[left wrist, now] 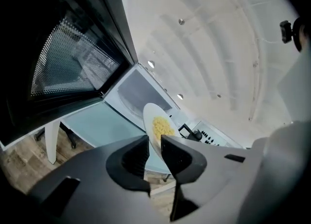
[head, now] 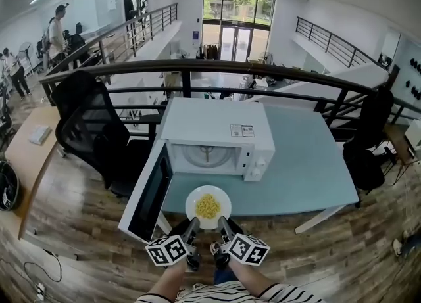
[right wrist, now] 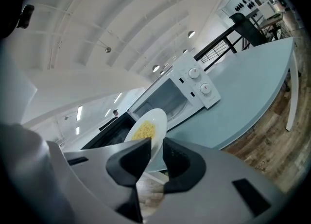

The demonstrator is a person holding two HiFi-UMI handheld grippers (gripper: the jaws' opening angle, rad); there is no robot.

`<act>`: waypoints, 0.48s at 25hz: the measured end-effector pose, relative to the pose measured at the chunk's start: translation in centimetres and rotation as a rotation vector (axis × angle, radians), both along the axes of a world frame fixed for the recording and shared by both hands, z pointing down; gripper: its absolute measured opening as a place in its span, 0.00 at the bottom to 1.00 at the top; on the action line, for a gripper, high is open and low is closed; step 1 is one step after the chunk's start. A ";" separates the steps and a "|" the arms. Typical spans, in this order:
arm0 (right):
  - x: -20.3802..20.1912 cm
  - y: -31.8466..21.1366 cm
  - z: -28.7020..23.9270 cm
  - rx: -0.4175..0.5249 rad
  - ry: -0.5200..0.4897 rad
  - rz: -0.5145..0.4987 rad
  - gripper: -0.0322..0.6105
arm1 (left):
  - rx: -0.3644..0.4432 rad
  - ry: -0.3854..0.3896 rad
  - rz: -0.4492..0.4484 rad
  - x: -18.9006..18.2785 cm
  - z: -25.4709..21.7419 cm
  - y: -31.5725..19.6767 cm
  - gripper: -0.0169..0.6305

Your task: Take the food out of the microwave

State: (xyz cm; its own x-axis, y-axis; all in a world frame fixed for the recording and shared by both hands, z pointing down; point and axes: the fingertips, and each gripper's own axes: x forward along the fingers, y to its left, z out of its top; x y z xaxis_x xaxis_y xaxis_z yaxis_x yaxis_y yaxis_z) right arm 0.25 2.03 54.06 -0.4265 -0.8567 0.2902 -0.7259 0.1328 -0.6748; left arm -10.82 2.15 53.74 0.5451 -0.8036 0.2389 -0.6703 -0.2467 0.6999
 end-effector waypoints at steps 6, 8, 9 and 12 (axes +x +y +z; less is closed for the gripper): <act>0.1 2.3 -0.4 0.001 0.004 0.006 0.19 | 0.011 0.000 0.021 0.1 -0.5 2.3 0.16; 0.2 2.8 -0.2 -0.005 0.002 0.007 0.19 | 0.010 -0.001 0.026 0.2 -0.3 2.9 0.16; 0.2 3.1 -0.1 -0.007 0.002 0.007 0.19 | 0.010 -0.002 0.028 0.2 -0.2 3.2 0.16; 0.1 3.8 0.2 -0.012 0.005 0.006 0.19 | 0.010 -0.008 0.030 0.1 -0.1 3.9 0.16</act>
